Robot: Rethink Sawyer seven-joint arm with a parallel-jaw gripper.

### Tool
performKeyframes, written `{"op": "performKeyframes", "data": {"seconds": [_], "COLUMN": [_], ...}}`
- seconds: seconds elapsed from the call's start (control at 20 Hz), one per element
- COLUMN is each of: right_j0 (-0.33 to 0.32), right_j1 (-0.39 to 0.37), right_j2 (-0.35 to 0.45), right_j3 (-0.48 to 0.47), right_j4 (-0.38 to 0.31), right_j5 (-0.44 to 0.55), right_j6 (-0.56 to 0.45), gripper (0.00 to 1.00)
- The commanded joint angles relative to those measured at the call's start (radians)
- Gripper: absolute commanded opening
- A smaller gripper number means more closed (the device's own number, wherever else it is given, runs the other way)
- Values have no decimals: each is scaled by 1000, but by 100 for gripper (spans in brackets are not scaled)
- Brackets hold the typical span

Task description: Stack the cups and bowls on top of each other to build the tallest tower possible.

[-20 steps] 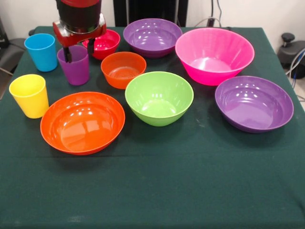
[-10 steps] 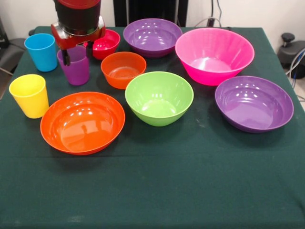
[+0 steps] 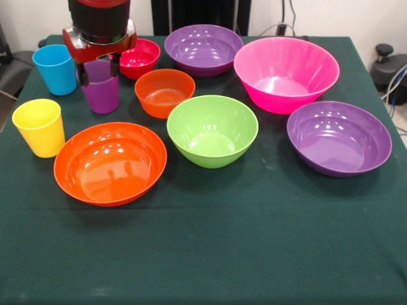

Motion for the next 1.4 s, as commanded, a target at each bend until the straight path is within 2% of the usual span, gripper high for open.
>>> {"op": "performKeyframes", "data": {"seconds": [0.05, 0.3, 0.7, 0.95, 1.4], "right_j0": [18, 27, 16, 26, 35], "right_j1": [-15, -4, 20, 65, 91], "right_j2": [-10, 11, 31, 33, 17], "right_j3": [30, -56, -108, -166, -179], "right_j4": [-28, -52, -66, -75, -88], "right_j5": [16, 40, 14, 34, 59], "right_j6": [-133, -205, -253, -281, -318], "gripper": [100, 100, 100, 100, 100]}}
